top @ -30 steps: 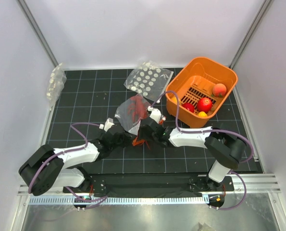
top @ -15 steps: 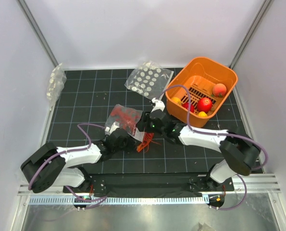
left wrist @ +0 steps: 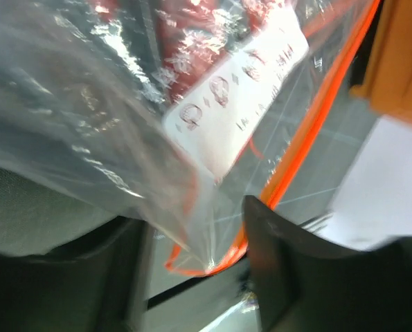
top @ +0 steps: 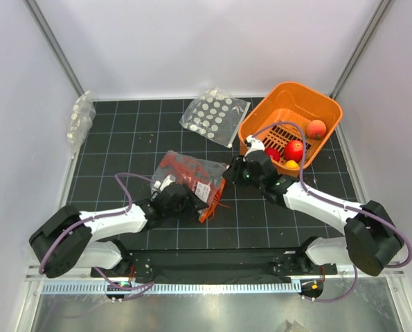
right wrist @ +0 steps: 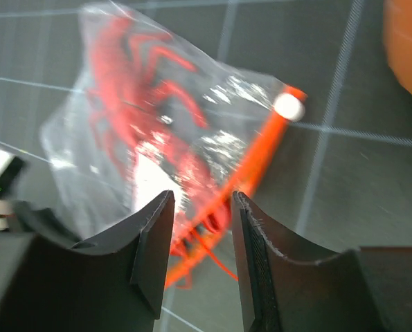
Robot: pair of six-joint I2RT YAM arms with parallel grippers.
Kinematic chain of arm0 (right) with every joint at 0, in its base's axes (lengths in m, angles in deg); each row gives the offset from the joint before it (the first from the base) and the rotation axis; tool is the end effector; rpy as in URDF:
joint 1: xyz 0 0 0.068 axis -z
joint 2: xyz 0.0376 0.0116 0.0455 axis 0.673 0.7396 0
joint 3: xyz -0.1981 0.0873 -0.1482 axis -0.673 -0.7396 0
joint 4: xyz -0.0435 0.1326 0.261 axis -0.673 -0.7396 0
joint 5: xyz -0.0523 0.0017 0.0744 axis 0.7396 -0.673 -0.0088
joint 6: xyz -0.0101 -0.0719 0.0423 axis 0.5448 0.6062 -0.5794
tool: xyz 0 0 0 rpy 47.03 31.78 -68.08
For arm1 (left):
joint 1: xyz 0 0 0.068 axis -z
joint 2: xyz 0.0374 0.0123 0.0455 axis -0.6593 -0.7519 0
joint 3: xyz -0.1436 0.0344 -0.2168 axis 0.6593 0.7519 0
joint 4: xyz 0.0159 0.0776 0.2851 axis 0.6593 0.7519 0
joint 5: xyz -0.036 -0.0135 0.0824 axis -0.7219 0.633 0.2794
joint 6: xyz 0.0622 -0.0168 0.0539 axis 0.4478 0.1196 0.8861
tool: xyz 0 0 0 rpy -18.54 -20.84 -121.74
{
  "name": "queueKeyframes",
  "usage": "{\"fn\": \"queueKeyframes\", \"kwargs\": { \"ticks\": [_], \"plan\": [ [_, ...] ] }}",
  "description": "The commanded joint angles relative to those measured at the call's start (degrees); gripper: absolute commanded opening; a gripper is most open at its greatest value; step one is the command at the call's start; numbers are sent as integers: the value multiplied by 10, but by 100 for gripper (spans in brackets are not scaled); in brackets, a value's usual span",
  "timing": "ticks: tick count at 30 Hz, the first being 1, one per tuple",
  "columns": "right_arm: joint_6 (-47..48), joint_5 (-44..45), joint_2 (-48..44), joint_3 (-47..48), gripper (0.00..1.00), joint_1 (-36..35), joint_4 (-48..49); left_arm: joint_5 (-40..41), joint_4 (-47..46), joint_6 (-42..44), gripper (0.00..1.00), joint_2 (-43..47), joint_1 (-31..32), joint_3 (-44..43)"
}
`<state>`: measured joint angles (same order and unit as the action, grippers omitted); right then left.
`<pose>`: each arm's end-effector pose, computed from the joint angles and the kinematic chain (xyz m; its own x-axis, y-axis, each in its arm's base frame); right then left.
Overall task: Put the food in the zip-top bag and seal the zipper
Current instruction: Adjust the fake lobster in the zipper food storage bag, then pick up the fake fruit from the bin.
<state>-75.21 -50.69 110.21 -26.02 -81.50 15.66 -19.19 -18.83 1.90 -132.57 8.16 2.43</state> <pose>0.2716 0.2150 0.1767 -0.6658 0.2059 -0.7171 -0.2435 0.8486 0.4697 0.1902 -0.2150 0.0830 -0.7624 -0.6392 -0.1011 -0.3776 0.5662 -0.7327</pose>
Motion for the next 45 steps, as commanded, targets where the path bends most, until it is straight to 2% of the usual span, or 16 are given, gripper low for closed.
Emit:
{"fn": "queueKeyframes", "kwargs": {
  "ticks": [1, 2, 4, 5, 8, 13, 21, 24, 28, 32, 36, 40, 45],
  "plan": [
    [30, -32, -34, -4, 47, 12, -19, 11, 116, 73, 61, 35, 16, -80],
    [34, -31, -50, -2, 48, 14, -45, 35, 188, 84, 67, 54, 19, -94],
    [45, -32, -66, 5, 55, 19, -60, 58, 244, 110, 72, 71, 26, -128],
    [51, -31, -80, 18, 56, 27, -85, 75, 282, 120, 73, 85, 29, -136],
    [70, -25, -98, 57, 55, 47, -148, 93, 349, 165, 73, 93, 34, -183],
    [89, 2, -119, 132, 55, 88, -234, 123, 429, 231, 73, 56, 35, -265],
    [60, 46, -57, 288, 55, 192, -367, 125, 461, 297, 75, -13, 36, -359],
    [25, 46, -8, 338, 77, 247, -409, 110, 464, 318, 75, -33, 36, -378],
    [6, 74, 61, 386, 87, 280, -462, 92, 465, 335, 82, -52, 36, -397],
    [9, 124, 129, 413, 98, 305, -486, 80, 467, 364, 83, -71, 36, -423],
    [8, 160, 193, 453, 100, 334, -509, 68, 482, 397, 83, -88, 36, -452],
    [4, 197, 261, 529, 100, 353, -572, 45, 495, 415, 83, -96, 36, -471],
    [26, 235, 302, 548, 100, 360, -573, 35, 495, 419, 83, -106, 36, -476]
  ]
}}
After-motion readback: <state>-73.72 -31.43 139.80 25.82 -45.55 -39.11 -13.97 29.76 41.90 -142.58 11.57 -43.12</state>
